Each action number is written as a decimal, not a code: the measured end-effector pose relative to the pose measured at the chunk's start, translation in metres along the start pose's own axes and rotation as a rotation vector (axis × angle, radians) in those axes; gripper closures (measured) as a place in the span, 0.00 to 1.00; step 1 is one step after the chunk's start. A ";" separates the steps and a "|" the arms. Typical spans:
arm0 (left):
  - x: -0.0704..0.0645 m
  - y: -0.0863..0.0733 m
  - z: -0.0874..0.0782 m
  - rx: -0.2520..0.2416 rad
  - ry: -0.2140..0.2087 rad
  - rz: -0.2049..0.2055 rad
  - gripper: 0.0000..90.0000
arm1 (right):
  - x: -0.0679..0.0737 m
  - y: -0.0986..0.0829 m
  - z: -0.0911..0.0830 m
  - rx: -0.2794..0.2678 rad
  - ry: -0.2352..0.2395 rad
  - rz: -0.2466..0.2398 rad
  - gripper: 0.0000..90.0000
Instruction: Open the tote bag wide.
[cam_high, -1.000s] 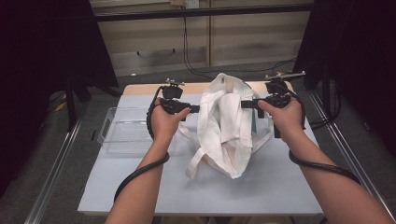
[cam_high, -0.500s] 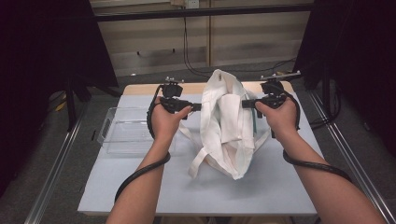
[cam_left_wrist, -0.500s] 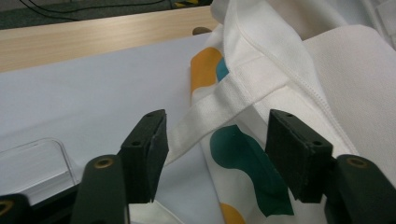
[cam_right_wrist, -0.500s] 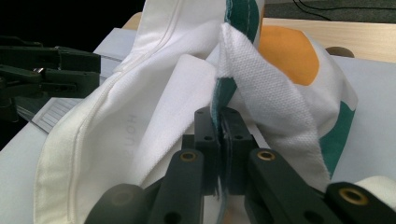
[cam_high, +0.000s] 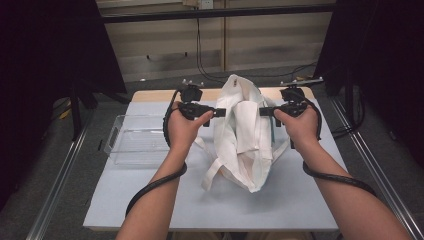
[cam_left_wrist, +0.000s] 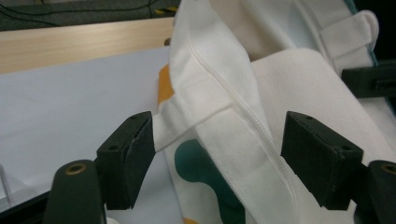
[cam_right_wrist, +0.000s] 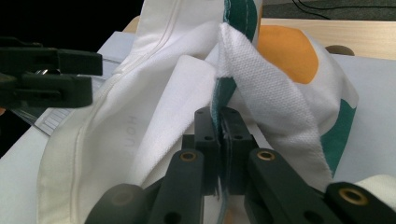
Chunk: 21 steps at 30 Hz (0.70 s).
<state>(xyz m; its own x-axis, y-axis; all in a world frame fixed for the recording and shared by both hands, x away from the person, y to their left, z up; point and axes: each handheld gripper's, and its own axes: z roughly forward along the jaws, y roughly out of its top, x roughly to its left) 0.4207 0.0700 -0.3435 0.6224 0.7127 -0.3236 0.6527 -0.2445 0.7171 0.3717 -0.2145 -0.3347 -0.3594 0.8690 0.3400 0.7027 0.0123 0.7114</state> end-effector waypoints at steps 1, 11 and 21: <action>-0.002 -0.001 0.004 0.023 -0.001 0.015 0.34 | 0.000 0.000 0.000 -0.001 0.000 0.002 0.98; 0.000 -0.002 0.008 0.118 0.124 0.026 0.67 | -0.010 -0.002 -0.007 -0.018 0.021 0.031 0.98; 0.004 -0.004 0.008 0.132 0.154 0.023 0.85 | -0.020 0.001 -0.018 -0.010 -0.009 0.031 0.98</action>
<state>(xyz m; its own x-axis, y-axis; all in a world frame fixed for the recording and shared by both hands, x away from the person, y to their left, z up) 0.4236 0.0685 -0.3526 0.5711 0.7955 -0.2025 0.6964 -0.3389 0.6325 0.3687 -0.2408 -0.3298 -0.3323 0.8734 0.3561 0.7071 -0.0191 0.7068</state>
